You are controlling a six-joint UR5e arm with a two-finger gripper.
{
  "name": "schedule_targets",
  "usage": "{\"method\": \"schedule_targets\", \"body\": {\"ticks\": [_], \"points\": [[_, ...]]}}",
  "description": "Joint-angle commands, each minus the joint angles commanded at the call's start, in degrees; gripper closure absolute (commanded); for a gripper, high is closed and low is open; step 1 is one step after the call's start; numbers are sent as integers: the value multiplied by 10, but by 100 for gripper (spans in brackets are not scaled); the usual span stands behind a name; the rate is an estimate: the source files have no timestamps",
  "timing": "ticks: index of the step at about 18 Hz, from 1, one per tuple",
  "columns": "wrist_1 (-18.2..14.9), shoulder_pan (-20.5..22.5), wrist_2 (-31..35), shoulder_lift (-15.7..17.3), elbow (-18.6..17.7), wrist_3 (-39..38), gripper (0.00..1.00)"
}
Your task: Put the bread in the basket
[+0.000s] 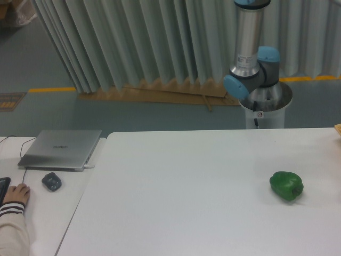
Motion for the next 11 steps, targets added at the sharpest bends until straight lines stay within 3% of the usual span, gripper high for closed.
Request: {"method": "schedule_targets", "body": {"ticks": [7,11], "points": [[1,-2,-88,4,3,-4,0],[2,-1,-96,3,4,-5,0]]}}
